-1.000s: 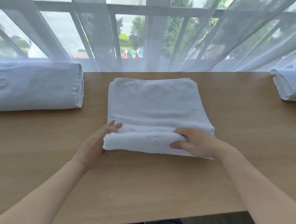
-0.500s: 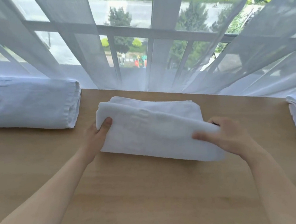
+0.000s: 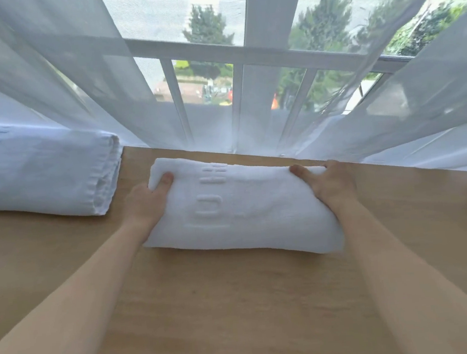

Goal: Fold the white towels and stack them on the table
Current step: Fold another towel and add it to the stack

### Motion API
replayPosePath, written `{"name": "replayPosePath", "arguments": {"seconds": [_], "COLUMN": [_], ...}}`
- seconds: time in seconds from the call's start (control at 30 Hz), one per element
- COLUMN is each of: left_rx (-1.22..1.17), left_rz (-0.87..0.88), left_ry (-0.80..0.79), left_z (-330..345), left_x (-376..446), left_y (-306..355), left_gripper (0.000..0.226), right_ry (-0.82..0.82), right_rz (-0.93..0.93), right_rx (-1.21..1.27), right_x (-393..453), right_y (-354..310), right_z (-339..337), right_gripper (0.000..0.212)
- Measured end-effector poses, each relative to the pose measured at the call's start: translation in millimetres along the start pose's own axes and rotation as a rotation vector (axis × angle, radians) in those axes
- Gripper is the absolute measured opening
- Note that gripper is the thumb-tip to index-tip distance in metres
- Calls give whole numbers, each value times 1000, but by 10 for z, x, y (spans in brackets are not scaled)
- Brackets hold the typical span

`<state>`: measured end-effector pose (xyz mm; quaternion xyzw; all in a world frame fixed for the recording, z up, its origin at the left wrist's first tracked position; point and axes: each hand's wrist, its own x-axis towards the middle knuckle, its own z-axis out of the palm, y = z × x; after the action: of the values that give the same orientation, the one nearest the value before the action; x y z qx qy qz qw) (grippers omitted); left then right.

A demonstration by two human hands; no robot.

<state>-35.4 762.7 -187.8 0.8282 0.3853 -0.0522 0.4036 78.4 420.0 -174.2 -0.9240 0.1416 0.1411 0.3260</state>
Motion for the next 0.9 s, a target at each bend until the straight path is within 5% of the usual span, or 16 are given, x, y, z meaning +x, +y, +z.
{"name": "replayPosePath", "arguments": {"seconds": [0.17,0.27,0.43,0.57,0.63,0.7,0.9], "left_rx": [313,344,597,691,713,710,719], "left_rz": [26,314,775,736,732,742,582], "left_ry": [275,354,-14,-55,-57,-98,-59], "left_z": [166,141,472,681,675,669,376], "left_x": [-82,-154,-551,-616,-556,-532,-213], "left_y": [139,164,441,484,482,471,308], "left_gripper": [70,51,65,65,66,67,71], "right_ry": [87,83,57,216,124,1,20], "right_rz": [-18,-70,-67,-394,-552,-581,-442], "right_rx": [-20,-107,-374,-538,-425,-469,-527], "right_x": [41,27,-43,-330,-626,-868,-781], "right_y": [69,64,-124,-313,-408,-457,-221], "right_z": [116,111,61,141,362,588,495], "right_gripper": [81,68,58,34,41,55,65]}}
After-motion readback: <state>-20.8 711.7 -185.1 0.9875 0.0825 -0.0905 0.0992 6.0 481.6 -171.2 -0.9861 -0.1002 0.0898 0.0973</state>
